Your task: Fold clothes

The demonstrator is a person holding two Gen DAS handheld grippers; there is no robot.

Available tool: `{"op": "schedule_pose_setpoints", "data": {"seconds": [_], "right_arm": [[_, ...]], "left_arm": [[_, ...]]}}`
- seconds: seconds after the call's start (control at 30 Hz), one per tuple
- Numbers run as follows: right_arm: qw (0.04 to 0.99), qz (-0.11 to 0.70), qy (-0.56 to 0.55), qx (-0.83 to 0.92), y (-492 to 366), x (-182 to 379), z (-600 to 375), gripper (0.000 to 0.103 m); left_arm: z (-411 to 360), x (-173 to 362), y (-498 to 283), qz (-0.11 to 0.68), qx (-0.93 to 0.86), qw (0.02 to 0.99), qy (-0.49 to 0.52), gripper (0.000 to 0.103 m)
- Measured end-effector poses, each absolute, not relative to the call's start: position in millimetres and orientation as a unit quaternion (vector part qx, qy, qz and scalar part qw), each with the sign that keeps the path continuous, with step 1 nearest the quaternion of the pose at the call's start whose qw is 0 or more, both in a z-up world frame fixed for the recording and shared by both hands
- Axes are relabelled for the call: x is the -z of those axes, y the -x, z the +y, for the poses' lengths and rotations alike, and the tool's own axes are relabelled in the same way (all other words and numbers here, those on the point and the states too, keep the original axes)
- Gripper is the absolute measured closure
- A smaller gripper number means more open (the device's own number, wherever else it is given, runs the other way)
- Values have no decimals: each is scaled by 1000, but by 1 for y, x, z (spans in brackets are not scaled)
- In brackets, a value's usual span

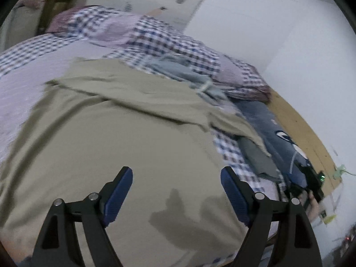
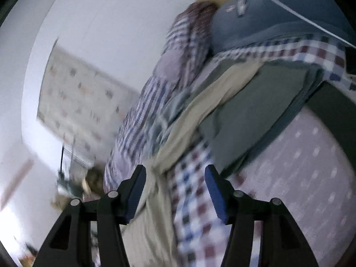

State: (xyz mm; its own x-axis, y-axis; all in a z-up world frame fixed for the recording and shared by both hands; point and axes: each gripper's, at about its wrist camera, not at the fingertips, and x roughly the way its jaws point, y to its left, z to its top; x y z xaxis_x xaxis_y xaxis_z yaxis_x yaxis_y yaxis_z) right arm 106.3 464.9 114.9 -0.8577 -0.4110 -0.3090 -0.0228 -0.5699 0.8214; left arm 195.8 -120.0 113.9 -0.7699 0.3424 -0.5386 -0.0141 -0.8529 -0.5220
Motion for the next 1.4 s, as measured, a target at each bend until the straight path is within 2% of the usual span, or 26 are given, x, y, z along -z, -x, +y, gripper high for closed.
{"op": "schedule_pose_setpoints", "data": {"seconds": [0.23,0.43,0.7,0.87,0.97,1.23,1.27,1.3,1.33,1.37,1.4], "right_arm": [[63,-538,-208,815,-22,-101,550,43],[4,-575,-238,783,44,-67,579,43],[-63,-526,-277,802,97,-50,578,48],[-102,-515,-266,808,102,-45,577,56],[-131,-519,-265,802,96,-43,578,67],[-145,-513,-272,801,101,-41,580,65],[-146,-505,-273,806,104,-43,580,67],[-148,-493,-274,812,106,-46,579,78],[-148,-483,-276,818,107,-49,577,92],[-148,-471,-278,824,108,-54,575,97],[-148,-457,-279,832,109,-59,572,98]], "left_arm": [[-74,-120,-121,-257,-898,178,311,18],[-36,-111,-74,-229,-897,220,307,18],[-35,-93,-55,-228,-890,232,319,18],[-49,-89,-53,-254,-886,225,317,18],[-56,-89,-55,-266,-883,223,315,18],[-55,-92,-58,-265,-883,229,312,18],[-56,-92,-57,-268,-883,229,311,18],[-58,-93,-57,-271,-882,228,310,18],[-59,-93,-57,-273,-882,227,309,18],[-60,-93,-56,-278,-881,226,308,18],[-64,-93,-55,-285,-880,224,307,18]]}}
